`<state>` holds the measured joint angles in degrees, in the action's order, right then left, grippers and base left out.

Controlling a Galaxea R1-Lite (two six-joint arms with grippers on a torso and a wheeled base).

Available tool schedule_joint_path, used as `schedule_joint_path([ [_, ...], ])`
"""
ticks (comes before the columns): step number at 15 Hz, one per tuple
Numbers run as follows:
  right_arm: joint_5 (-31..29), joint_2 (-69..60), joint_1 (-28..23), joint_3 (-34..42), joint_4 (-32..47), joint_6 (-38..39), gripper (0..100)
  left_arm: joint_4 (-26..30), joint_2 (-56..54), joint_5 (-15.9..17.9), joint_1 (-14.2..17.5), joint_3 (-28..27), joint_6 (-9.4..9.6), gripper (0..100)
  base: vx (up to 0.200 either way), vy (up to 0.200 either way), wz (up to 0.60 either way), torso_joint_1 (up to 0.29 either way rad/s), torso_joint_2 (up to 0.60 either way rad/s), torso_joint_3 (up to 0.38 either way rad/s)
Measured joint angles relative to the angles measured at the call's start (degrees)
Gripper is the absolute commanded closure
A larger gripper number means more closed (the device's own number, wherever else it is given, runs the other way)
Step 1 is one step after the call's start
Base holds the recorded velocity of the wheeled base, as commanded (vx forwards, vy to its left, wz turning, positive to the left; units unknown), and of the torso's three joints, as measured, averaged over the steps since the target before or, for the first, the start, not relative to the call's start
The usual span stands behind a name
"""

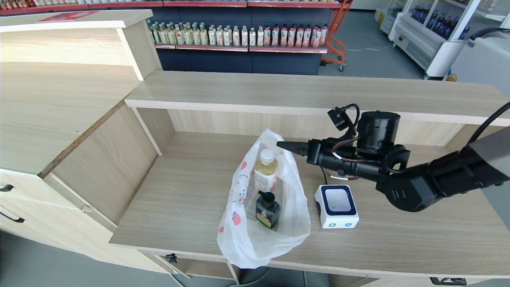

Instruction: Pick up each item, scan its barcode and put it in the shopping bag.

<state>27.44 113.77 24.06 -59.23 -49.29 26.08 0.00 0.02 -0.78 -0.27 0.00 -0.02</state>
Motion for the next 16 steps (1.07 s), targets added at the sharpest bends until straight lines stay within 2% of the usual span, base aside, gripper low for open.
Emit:
schedule_joint_path([
  [2, -0.02, -6.36, -2.11, 6.79, 0.54, -0.33, 0, 0.0, 0.0, 0.0, 0.0, 0.0, 0.02, 0, 0.0, 0.0, 0.0, 0.0, 0.0, 0.0],
  [7, -0.23, -28.68, -12.02, 29.22, 2.79, -8.9, 0, 0.0, 0.0, 0.02, 0.0, 0.0, 0.0, 0, 0.0, 0.0, 0.0, 0.0, 0.0, 0.0],
  [9, -3.58, -40.95, -15.88, 38.45, 6.97, -13.6, 0, 0.0, 0.0, 0.0, 0.0, 0.0, 0.02, 0, 0.0, 0.0, 0.0, 0.0, 0.0, 0.0],
  [12, -13.48, -61.64, -19.16, 49.65, 16.18, -18.51, 0, 0.0, 0.0, 0.02, 0.0, 0.0, 0.02, 0, 0.0, 0.0, 0.0, 0.0, 0.0, 0.0],
  [16, -24.27, -90.66, -21.94, 56.37, 38.75, -22.31, 0, 0.0, 0.0, 0.02, 0.0, 0.0, 0.0, 0, 0.0, 0.0, 0.0, 0.0, 0.0, 0.0],
])
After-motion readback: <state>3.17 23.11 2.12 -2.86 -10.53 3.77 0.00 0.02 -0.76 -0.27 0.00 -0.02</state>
